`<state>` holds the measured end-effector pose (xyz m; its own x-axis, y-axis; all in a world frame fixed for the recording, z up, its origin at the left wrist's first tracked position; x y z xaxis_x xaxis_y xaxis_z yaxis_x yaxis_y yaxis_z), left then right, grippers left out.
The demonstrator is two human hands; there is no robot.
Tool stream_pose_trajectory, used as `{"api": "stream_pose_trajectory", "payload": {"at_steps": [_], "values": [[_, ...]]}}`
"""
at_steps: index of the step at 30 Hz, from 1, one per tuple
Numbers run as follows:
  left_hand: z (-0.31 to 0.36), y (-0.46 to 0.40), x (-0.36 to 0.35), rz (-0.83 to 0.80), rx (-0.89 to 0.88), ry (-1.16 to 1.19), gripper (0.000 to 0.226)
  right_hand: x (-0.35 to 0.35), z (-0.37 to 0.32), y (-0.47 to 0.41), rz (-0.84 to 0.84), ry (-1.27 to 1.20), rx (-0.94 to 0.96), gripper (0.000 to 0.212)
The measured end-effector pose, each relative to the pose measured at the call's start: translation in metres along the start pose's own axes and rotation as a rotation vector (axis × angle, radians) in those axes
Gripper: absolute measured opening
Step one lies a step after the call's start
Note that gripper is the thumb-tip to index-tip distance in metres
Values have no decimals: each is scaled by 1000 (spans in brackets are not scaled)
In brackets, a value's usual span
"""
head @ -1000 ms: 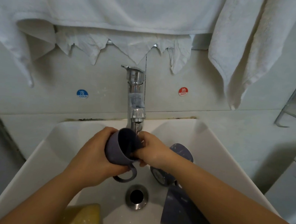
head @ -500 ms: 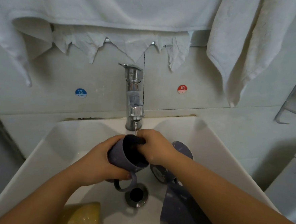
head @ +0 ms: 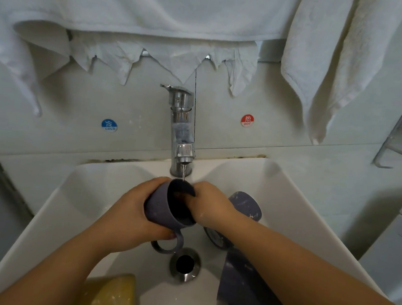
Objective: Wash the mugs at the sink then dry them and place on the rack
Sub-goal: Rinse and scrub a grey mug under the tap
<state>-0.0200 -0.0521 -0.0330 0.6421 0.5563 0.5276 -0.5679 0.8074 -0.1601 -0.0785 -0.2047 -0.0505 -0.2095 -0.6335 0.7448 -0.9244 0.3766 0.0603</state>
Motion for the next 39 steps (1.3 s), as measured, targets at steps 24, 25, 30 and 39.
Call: {"api": "stream_pose_trajectory", "payload": {"at_steps": [24,25,30,39], "values": [[-2,1,2,200,-174,-202,81,-11,-11,26,-293,-718,-278,23],[0,2,1,208,-193,-241,81,-13,-10,24,-292,-697,-312,25],[4,1,-3,212,-206,-353,80,-7,-7,13,-29,-208,-159,29],[-1,0,2,232,-173,-229,81,-10,-15,27,-154,-801,-339,20]]}}
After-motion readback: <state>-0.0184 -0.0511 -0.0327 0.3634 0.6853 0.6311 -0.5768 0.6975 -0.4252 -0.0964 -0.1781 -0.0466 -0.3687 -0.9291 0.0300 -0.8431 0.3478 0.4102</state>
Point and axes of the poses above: each hand's wrist, its own y-axis away from the middle knuckle, its own x-axis out of the back of the hand, z = x × y, the point moved 2 cm from there along -y, towards the middle knuckle, and after that the axes turned 3 degrees about x, right-handed, at the moved point
